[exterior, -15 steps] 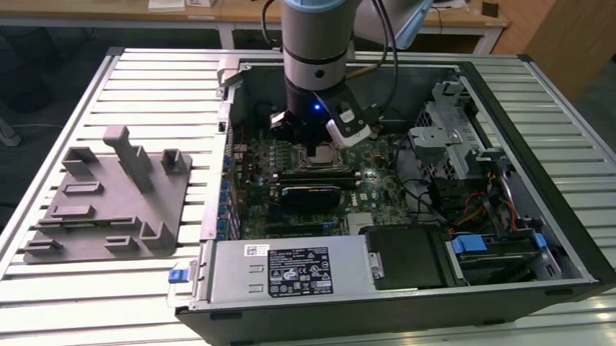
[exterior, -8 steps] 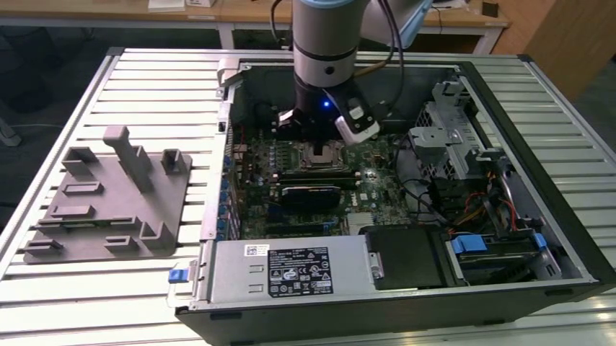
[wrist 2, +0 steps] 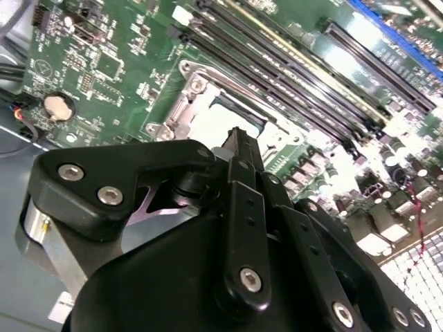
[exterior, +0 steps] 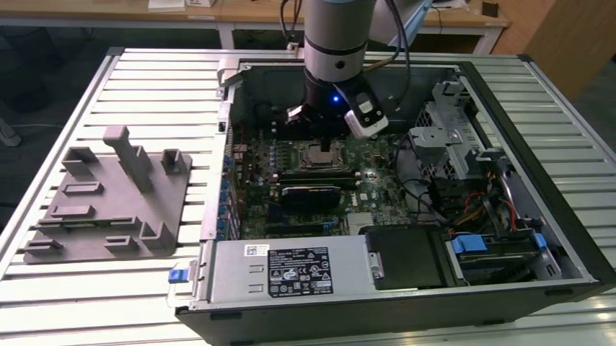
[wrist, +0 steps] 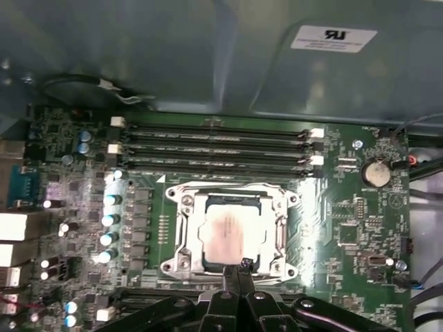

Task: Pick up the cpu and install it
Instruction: 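Install the second cpu locking lever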

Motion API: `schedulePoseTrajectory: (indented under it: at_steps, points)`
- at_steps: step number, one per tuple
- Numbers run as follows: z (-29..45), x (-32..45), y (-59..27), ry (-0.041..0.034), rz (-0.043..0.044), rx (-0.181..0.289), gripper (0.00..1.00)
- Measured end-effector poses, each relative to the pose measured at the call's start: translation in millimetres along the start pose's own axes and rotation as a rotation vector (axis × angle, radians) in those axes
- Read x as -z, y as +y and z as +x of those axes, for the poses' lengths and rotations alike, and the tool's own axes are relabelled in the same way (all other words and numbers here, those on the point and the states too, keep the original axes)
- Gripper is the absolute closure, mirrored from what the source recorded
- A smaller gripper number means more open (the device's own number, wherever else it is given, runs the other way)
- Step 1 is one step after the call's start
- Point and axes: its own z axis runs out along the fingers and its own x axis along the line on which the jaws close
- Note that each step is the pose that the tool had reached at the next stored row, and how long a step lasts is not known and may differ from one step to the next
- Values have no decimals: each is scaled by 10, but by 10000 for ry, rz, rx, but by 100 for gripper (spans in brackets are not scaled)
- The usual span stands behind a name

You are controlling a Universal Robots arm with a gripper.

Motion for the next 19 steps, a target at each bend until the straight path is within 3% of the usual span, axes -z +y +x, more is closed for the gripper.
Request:
schedulePoseTrajectory:
  at_steps: [6,19]
  points:
    - [-56,-7,44,2,34,0,89]
    - [-59,-12,91,3,58,2,89]
